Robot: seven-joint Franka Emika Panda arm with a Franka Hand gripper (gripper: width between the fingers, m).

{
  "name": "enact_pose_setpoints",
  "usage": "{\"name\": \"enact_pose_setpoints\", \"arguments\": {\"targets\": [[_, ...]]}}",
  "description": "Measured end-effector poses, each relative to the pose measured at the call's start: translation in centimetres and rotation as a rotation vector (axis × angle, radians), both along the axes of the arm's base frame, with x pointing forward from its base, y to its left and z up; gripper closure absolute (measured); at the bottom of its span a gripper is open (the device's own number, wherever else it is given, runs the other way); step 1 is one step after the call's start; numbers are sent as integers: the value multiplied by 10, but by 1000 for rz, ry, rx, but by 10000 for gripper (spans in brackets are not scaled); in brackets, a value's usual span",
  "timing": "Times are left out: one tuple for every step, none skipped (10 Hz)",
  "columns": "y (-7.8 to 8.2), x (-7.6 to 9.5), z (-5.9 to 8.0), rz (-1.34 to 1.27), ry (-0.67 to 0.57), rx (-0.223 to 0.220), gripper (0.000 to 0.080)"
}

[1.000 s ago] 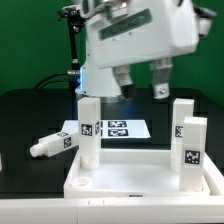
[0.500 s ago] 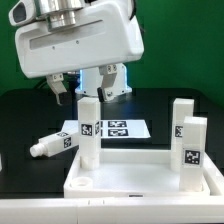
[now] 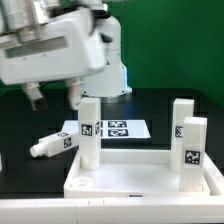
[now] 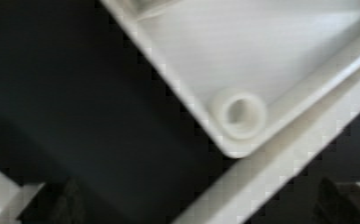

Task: Assemble desk

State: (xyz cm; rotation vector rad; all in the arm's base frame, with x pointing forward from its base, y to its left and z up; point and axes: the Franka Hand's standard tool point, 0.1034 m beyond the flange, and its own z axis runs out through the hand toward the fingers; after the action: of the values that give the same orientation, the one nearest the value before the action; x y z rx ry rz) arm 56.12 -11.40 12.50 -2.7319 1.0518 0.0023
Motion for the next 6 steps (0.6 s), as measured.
{"name": "enact_pose_setpoints", "arguments": {"targets": [[-11,-13,-14,-23,16,-14,150],[-7,-16,-22,-19,2,-42,150],[-5,-15,-21,-15,6,-35,150],[-7,-16,-21,-18,6,-36,150],[-7,-16,-22,-18,7,-36,150],[-8,-20,-25,-24,16,-33,150]]}}
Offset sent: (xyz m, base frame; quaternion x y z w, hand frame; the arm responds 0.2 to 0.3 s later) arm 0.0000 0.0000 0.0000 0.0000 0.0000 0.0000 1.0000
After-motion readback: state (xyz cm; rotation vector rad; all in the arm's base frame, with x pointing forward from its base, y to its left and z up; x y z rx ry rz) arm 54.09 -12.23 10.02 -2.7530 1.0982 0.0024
